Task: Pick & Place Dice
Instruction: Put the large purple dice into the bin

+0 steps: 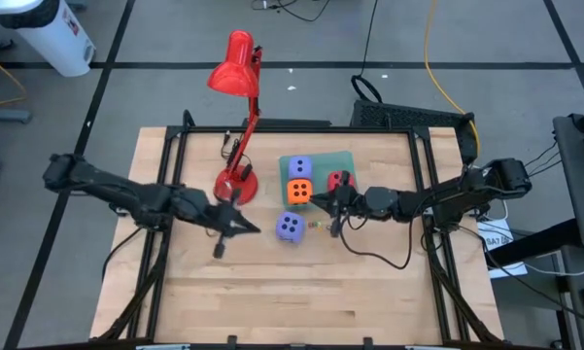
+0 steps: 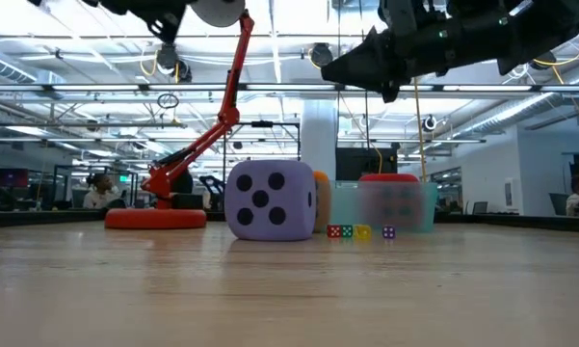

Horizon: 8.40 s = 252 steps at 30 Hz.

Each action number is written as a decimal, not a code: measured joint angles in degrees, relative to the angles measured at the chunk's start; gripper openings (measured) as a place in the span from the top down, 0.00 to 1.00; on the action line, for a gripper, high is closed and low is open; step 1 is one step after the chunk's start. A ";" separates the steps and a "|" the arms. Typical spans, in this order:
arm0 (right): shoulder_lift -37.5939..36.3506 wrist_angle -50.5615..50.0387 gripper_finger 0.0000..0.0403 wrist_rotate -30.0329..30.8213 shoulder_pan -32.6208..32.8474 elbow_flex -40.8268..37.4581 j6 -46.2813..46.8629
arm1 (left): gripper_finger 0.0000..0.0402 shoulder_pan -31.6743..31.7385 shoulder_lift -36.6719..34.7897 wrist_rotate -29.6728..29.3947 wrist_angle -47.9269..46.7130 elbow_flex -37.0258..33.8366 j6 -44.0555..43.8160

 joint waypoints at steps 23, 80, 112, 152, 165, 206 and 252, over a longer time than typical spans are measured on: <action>9.10 -49.48 0.23 -5.60 0.77 32.26 4.45 | 0.99 6.91 -29.03 -11.84 -12.91 -14.10 -6.45; 30.95 -44.03 0.02 1.75 3.42 32.15 12.14 | 0.99 6.91 -29.02 -11.54 -15.17 -14.10 -6.57; 28.25 -31.26 0.02 -13.28 4.71 32.13 4.97 | 0.99 6.91 -26.92 -11.41 -16.00 -14.08 -7.03; 5.29 -60.33 0.02 -3.57 -19.06 28.38 -12.59 | 0.99 6.89 -21.65 -8.46 -12.67 -14.08 -4.79; 4.96 -51.05 0.07 -13.65 -20.89 18.46 -23.80 | 0.99 6.89 -21.13 -5.03 -11.15 -14.08 -0.98; -2.09 -63.38 0.01 -7.31 -12.78 21.61 -11.65 | 0.99 6.10 -6.90 -7.42 4.48 -14.08 -4.33; 3.38 -66.08 0.02 -16.16 -14.81 22.40 -5.79 | 0.99 6.17 -6.92 -6.84 2.97 -14.08 -3.33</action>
